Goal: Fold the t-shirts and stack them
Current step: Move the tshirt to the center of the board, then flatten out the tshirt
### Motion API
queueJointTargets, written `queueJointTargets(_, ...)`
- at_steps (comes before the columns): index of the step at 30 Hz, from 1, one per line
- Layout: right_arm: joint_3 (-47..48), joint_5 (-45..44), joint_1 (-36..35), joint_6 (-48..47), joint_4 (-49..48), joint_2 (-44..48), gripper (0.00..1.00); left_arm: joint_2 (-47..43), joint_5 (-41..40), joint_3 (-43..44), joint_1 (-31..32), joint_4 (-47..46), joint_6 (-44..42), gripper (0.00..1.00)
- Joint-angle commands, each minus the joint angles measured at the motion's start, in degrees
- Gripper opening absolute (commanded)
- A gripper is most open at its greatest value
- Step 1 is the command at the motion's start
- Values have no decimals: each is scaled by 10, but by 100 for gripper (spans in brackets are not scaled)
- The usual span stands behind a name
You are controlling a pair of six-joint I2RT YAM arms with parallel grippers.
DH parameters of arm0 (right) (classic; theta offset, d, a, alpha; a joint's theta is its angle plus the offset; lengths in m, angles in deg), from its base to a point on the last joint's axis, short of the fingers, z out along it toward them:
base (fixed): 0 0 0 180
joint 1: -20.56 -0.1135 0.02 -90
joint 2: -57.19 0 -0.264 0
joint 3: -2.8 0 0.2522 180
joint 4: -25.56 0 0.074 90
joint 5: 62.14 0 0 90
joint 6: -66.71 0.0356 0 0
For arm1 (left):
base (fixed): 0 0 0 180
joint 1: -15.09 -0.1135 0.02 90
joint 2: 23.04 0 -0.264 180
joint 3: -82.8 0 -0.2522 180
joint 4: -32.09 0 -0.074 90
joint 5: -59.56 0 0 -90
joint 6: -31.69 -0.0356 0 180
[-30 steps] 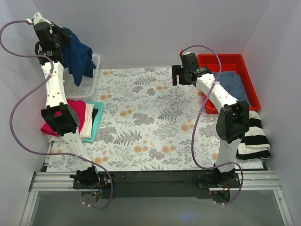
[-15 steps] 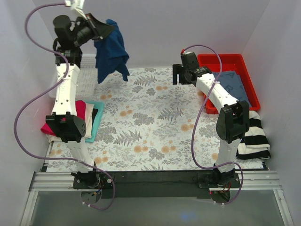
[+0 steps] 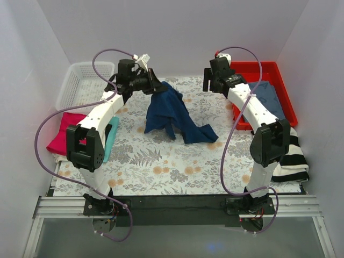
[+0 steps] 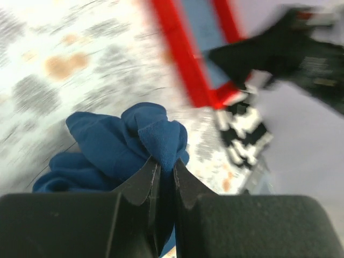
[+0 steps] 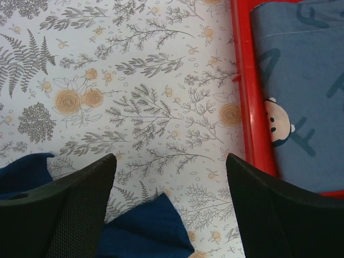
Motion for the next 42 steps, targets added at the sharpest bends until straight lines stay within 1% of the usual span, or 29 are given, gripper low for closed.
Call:
queueJointTargets(1,19,-21,5,-6,4,24,88,-58,-237,-55,-2,27,1,0)
queueJointTargets(2,14,-6,4,-15,5,21,88,-57,-280,-67,-3,37,7,0)
queueJointTargets(3,11,34,3,-45,5,18,85,-54,-313,-86,-3,40,14,0)
queueJointTargets(4,7,50,3,-58,6,16,84,-42,-349,-92,-3,42,21,0)
queueJointTargets(5,-1,79,2,-66,5,17,81,-34,-358,-96,-4,47,24,0)
queueJointTargets(8,-34,92,0,-62,4,23,78,2,-387,-95,-4,68,43,0)
queueJointTargets(9,-52,116,0,-61,-2,24,75,8,-400,-96,-3,73,47,0)
queueJointTargets(10,-59,131,0,-60,-2,25,75,16,-408,-98,-3,76,51,0)
queueJointTargets(11,-65,141,0,-63,-1,25,75,17,-438,-99,-3,86,57,0)
queueJointTargets(14,-98,167,-7,-75,17,19,76,27,-468,-97,-3,113,62,0)
queueJointTargets(15,-106,158,-8,-70,27,19,76,30,-469,-97,-4,119,62,0)
queueJointTargets(17,-142,169,-9,-66,32,26,76,37,-471,-97,-4,133,65,0)
queueJointTargets(19,-182,174,-9,-61,31,41,76,41,-457,-100,-3,136,64,0)
queueJointTargets(23,-222,208,-9,-54,31,49,76,46,-426,-113,-3,136,67,0)
queueJointTargets(26,-243,227,-9,-50,4,41,76,48,-419,-117,-3,138,61,0)
queueJointTargets(27,-248,228,-9,-46,-4,39,76,49,-397,-118,-4,140,57,0)
queueJointTargets(28,-255,229,-8,-46,-18,41,76,50,-394,-119,-3,141,54,0)
queueJointTargets(30,-267,224,-9,-42,-51,39,76,51,-389,-122,-3,141,52,0)
queueJointTargets(33,-259,223,-9,-40,-61,19,74,53,-381,-126,-4,142,51,0)
queueJointTargets(34,-258,224,-10,-40,-60,13,72,56,-380,-126,-3,142,50,0)
queueJointTargets(35,-258,230,-8,-40,-61,9,68,56,-377,-126,-3,142,49,0)
queueJointTargets(36,-258,229,-9,-38,-62,1,67,57,-377,-126,-3,143,46,0)
queueJointTargets(42,-266,205,-10,-33,-69,-18,69,55,-378,-132,-4,148,39,0)
